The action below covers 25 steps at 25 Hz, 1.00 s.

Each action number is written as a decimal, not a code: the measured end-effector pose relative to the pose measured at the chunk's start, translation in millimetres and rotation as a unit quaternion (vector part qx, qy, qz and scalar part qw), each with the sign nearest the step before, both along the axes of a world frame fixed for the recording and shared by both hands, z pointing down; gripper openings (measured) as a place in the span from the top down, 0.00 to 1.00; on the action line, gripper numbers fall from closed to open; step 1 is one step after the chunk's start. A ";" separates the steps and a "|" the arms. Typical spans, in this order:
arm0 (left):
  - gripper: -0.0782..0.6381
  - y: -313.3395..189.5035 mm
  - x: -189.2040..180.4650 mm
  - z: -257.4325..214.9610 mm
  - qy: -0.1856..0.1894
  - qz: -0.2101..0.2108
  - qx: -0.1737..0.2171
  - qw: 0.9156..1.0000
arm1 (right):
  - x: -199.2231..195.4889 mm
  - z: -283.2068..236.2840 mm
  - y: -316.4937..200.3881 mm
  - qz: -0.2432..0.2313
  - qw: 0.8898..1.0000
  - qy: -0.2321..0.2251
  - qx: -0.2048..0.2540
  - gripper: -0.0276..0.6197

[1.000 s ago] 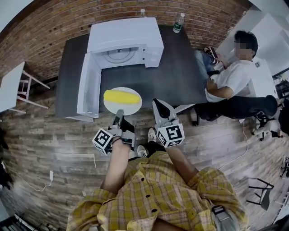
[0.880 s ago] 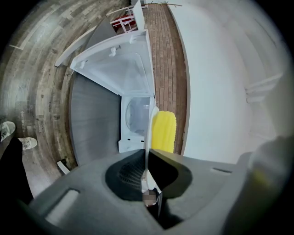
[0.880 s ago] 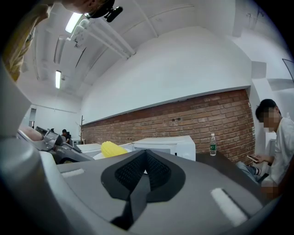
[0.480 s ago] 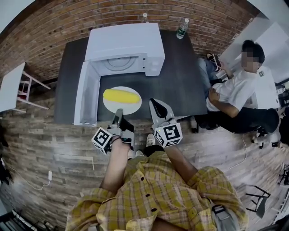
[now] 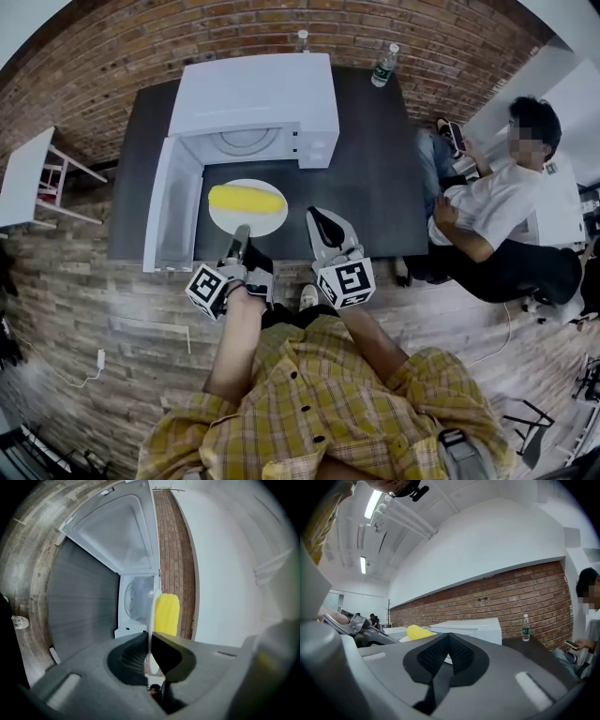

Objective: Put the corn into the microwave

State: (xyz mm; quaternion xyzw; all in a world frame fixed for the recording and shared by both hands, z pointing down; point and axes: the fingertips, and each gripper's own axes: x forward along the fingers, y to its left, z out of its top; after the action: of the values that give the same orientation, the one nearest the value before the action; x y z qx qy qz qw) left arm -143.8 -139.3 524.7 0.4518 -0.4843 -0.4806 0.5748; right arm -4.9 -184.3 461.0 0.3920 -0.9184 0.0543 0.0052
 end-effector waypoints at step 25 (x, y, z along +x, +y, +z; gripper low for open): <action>0.87 -68.2 -40.7 43.0 -0.012 0.026 -0.048 0.998 | -26.3 12.0 -56.1 0.033 0.999 0.007 -0.014 0.95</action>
State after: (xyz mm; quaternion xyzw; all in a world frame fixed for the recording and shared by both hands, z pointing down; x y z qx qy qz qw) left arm -184.5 -207.5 567.7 0.4418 -0.5020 -0.4359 0.6023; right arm -31.3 -240.4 473.1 0.4223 -0.9041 0.0641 0.0156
